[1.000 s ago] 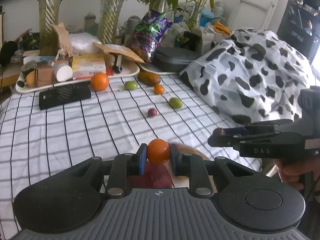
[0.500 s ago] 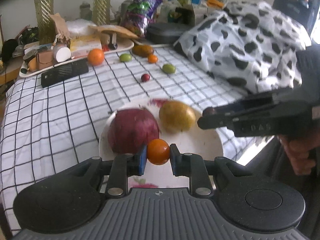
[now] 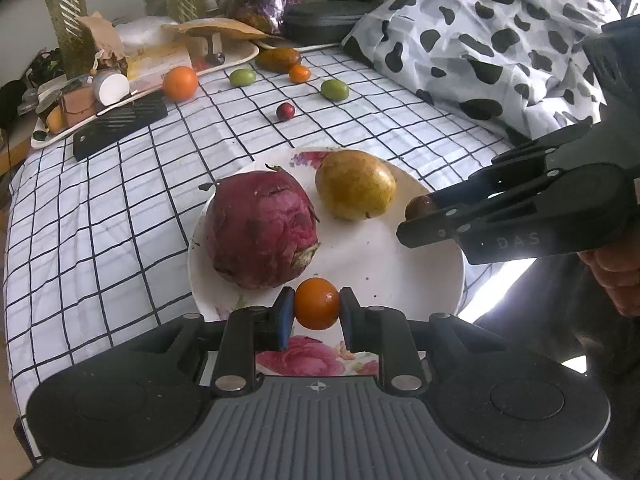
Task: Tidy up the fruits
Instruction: 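Carry the brown fruit and orange tomato to the plate and open both tools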
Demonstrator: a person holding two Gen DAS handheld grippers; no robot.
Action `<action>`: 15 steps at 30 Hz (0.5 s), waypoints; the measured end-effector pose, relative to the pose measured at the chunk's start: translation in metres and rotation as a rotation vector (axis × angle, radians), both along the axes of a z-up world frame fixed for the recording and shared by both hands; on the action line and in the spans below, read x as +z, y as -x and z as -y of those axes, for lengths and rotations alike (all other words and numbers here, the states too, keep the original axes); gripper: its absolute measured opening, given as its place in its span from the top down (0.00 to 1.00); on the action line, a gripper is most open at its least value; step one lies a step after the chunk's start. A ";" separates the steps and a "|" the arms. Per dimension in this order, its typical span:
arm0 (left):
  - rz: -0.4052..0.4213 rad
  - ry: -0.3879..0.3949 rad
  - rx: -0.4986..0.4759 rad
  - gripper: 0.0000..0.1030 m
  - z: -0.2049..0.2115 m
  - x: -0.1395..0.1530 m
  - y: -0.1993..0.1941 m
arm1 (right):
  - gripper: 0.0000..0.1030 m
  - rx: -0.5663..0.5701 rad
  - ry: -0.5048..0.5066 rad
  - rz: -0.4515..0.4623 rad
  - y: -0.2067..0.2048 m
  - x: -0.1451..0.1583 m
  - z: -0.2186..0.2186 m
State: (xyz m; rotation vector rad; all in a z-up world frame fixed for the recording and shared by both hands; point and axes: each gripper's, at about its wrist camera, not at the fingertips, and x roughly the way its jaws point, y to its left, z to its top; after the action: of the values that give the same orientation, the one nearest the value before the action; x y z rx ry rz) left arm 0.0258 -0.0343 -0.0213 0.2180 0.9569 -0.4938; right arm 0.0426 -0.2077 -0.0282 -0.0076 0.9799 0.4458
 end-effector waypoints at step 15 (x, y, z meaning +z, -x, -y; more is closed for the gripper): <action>-0.008 -0.087 -0.031 0.46 0.010 -0.008 0.001 | 0.32 0.008 -0.012 0.033 0.001 0.007 -0.001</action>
State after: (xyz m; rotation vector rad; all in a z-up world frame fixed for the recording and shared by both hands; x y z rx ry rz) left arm 0.0252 -0.0444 -0.0293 0.3096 0.9848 -0.4817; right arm 0.0413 -0.2063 -0.0215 -0.0080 0.9453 0.4576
